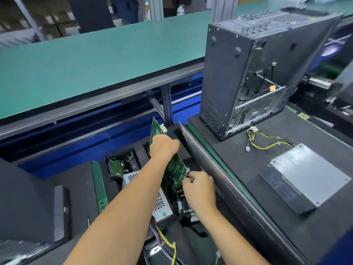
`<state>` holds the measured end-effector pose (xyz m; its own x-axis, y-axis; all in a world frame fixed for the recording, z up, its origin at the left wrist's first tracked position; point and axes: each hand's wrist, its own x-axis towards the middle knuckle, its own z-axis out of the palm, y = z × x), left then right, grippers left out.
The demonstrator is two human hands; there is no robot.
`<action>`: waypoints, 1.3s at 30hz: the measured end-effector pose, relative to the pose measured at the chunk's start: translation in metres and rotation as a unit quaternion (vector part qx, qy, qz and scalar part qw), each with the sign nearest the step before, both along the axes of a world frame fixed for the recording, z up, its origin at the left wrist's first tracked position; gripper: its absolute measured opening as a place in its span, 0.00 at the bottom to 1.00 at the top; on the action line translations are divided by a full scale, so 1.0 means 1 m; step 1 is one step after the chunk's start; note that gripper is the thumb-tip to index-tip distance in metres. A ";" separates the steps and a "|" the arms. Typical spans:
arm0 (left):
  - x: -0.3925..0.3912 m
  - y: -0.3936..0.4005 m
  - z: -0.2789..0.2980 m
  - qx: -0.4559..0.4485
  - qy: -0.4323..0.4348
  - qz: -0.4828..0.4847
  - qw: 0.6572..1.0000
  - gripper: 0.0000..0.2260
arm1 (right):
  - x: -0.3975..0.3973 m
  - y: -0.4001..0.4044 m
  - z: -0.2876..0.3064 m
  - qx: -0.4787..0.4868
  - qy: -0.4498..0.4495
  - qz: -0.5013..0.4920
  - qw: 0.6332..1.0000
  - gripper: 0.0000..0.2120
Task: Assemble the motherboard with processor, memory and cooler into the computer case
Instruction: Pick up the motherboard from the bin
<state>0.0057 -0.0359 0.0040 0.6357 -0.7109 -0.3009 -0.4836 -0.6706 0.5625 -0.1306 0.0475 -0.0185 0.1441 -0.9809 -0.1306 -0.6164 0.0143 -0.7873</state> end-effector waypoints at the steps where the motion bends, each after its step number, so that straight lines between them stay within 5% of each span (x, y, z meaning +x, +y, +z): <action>1: -0.001 0.002 0.002 0.014 0.010 0.003 1.000 0.10 | -0.001 -0.001 0.001 -0.002 0.013 0.011 1.000 0.14; 6: -0.007 0.012 0.008 0.040 0.057 0.034 0.997 0.30 | -0.002 0.002 0.001 -0.008 0.047 0.052 0.997 0.10; 10: -0.007 0.019 0.013 0.071 0.024 -0.019 0.997 0.12 | 0.002 0.007 0.002 -0.018 0.059 0.076 0.995 0.10; 14: -0.009 0.024 0.015 0.052 0.036 0.001 0.998 0.07 | 0.002 0.008 0.004 -0.023 0.067 0.088 0.994 0.11; 24: -0.011 0.021 0.016 0.051 -0.080 -0.026 0.995 0.09 | -0.009 0.004 0.005 -0.020 0.032 0.095 0.995 0.10; 39: 0.003 0.028 0.024 0.050 -0.026 0.017 0.998 0.08 | -0.008 -0.001 0.002 0.007 0.023 0.091 0.996 0.14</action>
